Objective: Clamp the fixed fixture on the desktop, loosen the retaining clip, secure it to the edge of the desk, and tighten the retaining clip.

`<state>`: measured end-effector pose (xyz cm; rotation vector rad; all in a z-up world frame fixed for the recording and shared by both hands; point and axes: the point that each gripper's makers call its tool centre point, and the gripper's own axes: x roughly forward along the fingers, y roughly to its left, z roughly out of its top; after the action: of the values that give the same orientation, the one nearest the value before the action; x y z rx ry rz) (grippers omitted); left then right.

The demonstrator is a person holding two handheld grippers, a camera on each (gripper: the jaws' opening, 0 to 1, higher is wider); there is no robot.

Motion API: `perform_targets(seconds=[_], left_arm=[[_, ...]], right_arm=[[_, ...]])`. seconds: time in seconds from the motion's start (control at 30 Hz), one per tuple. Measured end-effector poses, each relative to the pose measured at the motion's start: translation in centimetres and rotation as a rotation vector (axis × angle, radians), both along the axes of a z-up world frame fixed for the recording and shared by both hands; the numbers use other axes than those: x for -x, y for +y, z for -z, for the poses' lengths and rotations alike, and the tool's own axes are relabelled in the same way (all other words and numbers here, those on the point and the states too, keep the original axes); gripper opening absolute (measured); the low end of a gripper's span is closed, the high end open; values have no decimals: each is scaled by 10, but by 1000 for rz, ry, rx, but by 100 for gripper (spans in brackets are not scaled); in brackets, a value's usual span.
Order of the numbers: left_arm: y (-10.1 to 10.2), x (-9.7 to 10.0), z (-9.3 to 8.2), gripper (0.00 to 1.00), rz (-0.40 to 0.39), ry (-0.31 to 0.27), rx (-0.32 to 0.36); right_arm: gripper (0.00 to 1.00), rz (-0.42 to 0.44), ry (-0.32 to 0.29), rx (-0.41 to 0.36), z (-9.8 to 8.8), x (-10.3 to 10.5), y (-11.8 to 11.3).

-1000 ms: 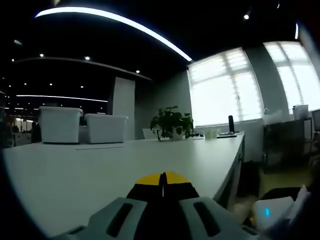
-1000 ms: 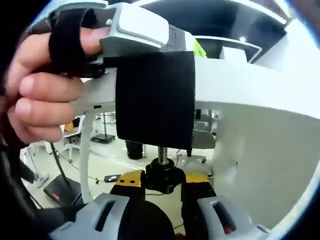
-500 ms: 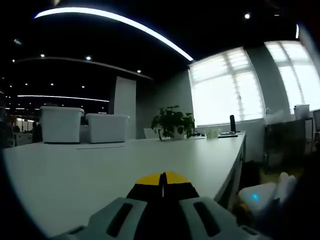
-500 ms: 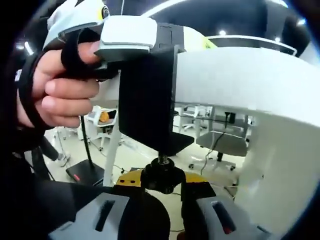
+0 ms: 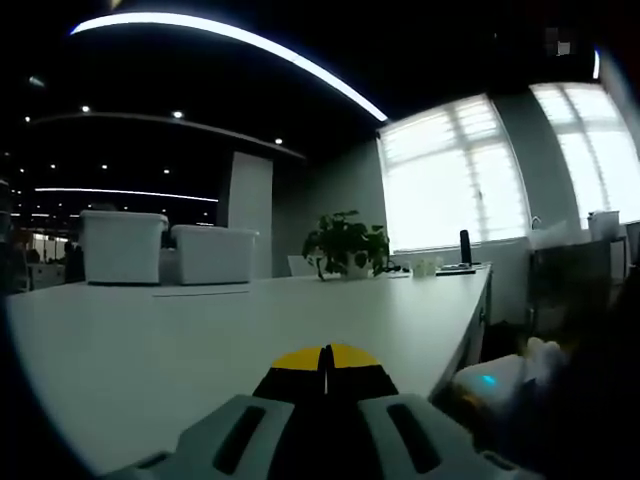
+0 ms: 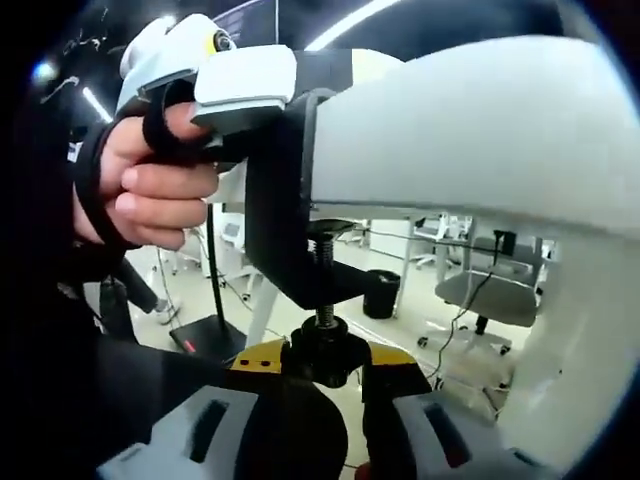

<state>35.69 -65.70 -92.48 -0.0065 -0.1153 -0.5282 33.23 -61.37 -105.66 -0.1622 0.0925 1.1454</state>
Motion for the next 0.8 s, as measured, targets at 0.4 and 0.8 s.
perform_targets(seconds=[0.4,0.8], left_arm=[[0,-1,0,1,1,1,1],[-1,-1,-1,1,2,-9,-3]], right_arm=[[26,9,-20,-12,0,3,0],[47,515,14,-58,5,0,-35]])
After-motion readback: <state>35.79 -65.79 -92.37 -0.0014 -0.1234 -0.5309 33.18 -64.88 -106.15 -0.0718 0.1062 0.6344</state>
